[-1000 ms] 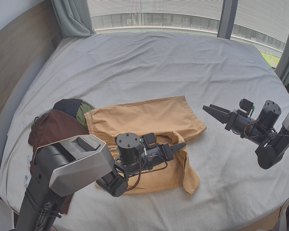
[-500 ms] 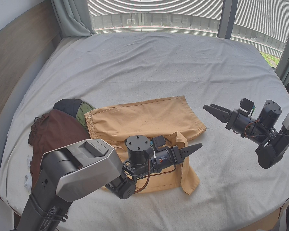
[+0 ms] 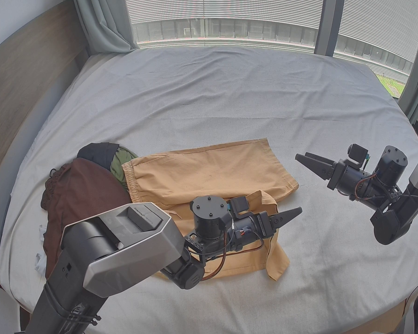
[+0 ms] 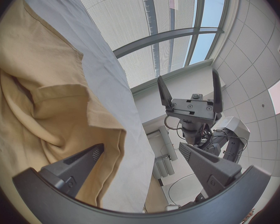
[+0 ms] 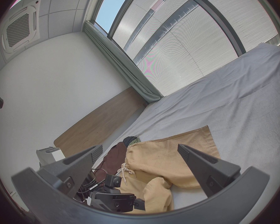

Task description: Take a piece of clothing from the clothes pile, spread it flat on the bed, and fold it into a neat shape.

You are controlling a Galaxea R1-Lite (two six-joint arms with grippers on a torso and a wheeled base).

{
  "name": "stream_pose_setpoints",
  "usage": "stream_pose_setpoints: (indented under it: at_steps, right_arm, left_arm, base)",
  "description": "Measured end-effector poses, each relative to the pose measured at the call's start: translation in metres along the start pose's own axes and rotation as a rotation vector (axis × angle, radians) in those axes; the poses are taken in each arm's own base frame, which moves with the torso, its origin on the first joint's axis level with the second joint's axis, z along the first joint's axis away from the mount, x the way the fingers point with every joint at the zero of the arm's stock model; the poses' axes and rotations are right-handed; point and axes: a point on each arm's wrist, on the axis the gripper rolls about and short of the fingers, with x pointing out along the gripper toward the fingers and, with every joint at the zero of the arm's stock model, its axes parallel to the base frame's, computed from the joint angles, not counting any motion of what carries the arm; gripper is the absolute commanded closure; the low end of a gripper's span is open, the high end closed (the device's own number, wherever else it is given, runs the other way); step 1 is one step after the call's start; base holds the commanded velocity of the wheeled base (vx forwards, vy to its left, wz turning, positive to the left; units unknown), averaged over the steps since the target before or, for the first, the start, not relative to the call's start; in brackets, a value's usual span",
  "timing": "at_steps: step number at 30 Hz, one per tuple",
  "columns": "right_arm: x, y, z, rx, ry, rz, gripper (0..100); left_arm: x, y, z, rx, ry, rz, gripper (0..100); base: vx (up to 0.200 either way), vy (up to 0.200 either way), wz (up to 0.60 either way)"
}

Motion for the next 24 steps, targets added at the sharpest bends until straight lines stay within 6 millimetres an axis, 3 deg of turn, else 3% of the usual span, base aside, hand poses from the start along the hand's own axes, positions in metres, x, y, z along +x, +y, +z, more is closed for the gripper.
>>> stream_pose_setpoints:
  at_steps: [9,16,24]
  right_arm:
    - [-0.002,-0.003,0.001,0.000,-0.003,-0.010,0]
    - [-0.002,-0.004,-0.004,0.008,0.011,-0.010,0]
    - [-0.004,-0.016,-0.028,-0.015,0.082,-0.022,0]
  left_arm:
    - [0.002,-0.006,0.003,0.015,-0.020,-0.025,0]
    - [-0.013,-0.016,0.012,0.024,-0.057,-0.011,0]
    - [-0.027,-0.026,0.020,0.030,-0.075,-0.001,0]
  base:
    - [0.000,0.000,0.00]
    - [0.000,0.000,0.00]
    - [0.000,0.000,0.00]
